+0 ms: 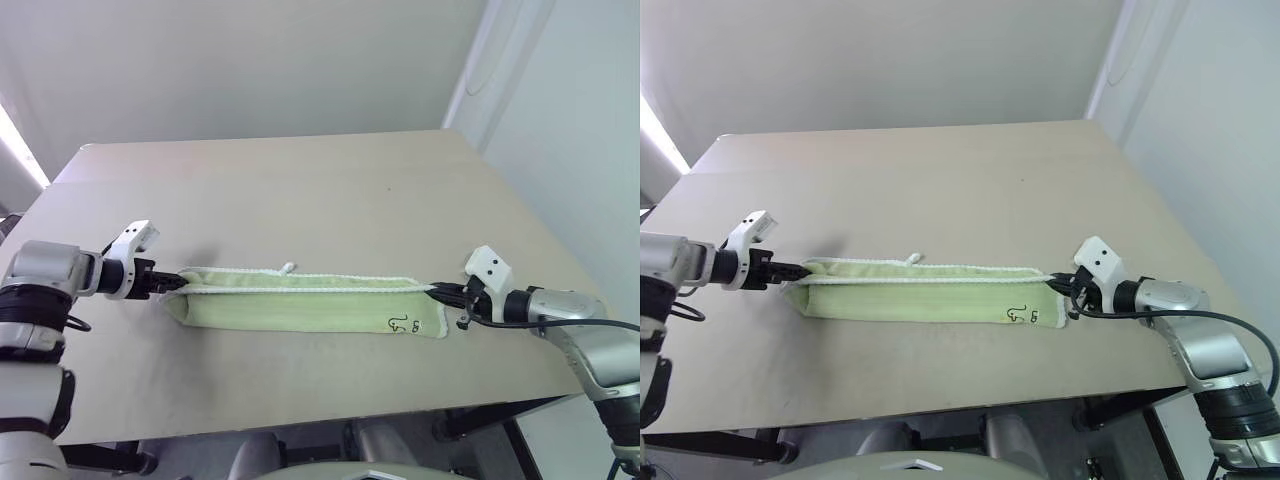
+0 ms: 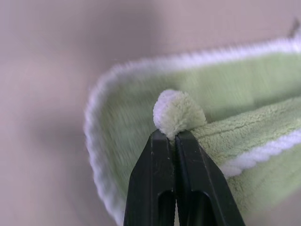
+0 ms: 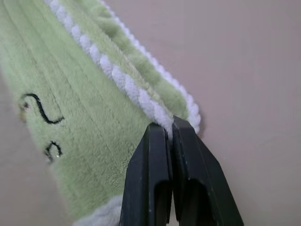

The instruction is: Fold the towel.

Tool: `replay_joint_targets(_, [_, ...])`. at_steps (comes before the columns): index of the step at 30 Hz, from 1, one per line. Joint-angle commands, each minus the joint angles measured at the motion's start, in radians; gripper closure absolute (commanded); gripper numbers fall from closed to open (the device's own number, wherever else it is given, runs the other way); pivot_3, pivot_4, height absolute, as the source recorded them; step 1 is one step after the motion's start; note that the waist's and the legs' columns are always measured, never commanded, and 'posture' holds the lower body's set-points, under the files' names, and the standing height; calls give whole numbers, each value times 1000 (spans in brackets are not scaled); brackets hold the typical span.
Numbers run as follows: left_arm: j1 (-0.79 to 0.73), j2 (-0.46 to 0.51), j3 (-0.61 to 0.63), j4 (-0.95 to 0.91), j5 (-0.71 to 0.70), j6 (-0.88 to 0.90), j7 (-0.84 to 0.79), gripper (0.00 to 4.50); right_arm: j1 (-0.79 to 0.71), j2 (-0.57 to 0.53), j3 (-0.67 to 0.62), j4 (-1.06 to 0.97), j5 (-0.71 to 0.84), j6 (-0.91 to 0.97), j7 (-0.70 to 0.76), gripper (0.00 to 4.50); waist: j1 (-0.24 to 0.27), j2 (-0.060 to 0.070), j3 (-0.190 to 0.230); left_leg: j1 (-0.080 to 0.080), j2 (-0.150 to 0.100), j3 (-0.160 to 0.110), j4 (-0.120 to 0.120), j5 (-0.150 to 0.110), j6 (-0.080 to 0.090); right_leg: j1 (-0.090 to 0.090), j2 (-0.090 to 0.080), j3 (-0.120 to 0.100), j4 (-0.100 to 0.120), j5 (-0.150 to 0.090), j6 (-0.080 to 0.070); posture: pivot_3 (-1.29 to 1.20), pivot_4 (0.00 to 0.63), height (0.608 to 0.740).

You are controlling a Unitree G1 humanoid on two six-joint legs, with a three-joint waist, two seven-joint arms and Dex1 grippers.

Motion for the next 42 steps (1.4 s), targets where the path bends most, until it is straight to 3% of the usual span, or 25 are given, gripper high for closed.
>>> replay_joint_targets(1, [-61, 6, 4, 118, 89, -79, 37, 4448, -38, 2, -23, 77, -60, -25, -49, 4500, 1, 0, 0, 0, 0, 0, 0, 0, 0, 0, 0, 0, 0, 0, 0, 0, 0, 712])
replay_joint_targets(12, [-123, -83, 46, 282, 151, -223, 97, 4448, -87, 34, -16, 169, -91, -45, -75, 4500, 3, 1, -1, 0, -1, 0, 1, 0, 0, 1, 0, 0, 1, 0, 0, 0, 0, 712])
replay_joint_targets(13, [-129, -90, 55, 292, 153, -235, 115, 4500, -91, 35, -14, 173, -93, -45, -76, 3994, 2, 1, -1, 0, -1, 0, 1, 0, 0, 1, 0, 0, 1, 0, 0, 0, 0, 712])
replay_joint_targets(14, [-134, -95, 63, 302, 154, -243, 123, 4500, -94, 36, -13, 175, -95, -45, -75, 3786, 1, 1, -1, 1, -1, 0, 1, 0, 0, 1, 0, 1, 1, 0, 0, 0, 0, 712])
replay_joint_targets(15, [-137, -98, 68, 309, 158, -252, 124, 4001, -95, 38, -12, 176, -95, -43, -72, 3414, 1, 1, -1, 1, -1, 0, 1, 0, 0, 1, 0, 1, 1, 1, 0, 0, 0, 712])
replay_joint_targets(23, [-171, -108, 157, 303, 128, -271, 92, 1432, -122, 74, -26, 191, -104, -43, -102, 567, -5, 2, -2, 1, 0, 0, 1, 0, 0, 1, 1, 1, 3, 1, 0, 0, 0, 712])
replay_joint_targets(24, [-180, -109, 183, 297, 111, -266, 86, 1426, -123, 80, -30, 195, -107, -44, -112, 153, -4, 2, -2, 1, 0, -1, 1, 0, 0, 1, 1, 1, 3, 1, 0, 0, 0, 712])
replay_joint_targets(25, [-186, -111, 202, 294, 102, -261, 85, 1426, -123, 84, -33, 196, -109, -46, -119, 42, -3, 2, -2, 1, 0, -1, 1, 0, 0, 1, 1, 1, 3, 1, 0, 0, 0, 712])
replay_joint_targets(28, [-185, -112, 224, 275, 102, -272, 67, 1426, -126, 92, -55, 199, -100, -17, -141, 42, 0, 2, -2, 0, -1, 0, 1, 0, 0, 1, 0, 1, 2, 1, 0, 0, 0, 712])
replay_joint_targets(33, [-206, -123, 344, 320, 65, -344, 199, 1426, -95, 89, -139, 109, -16, 96, -138, 42, 1, 2, -2, 0, 0, -1, 1, 0, 0, 1, 0, 1, 1, 2, 2, 0, 0, 712])
replay_joint_targets(42, [-142, -121, 167, 231, 158, -173, -39, 1426, -20, 45, -138, -4, -12, 154, -93, 42, -5, 2, -2, 0, -1, 0, 1, 0, 0, 1, 0, 1, 1, 1, 0, 0, 0, 712])
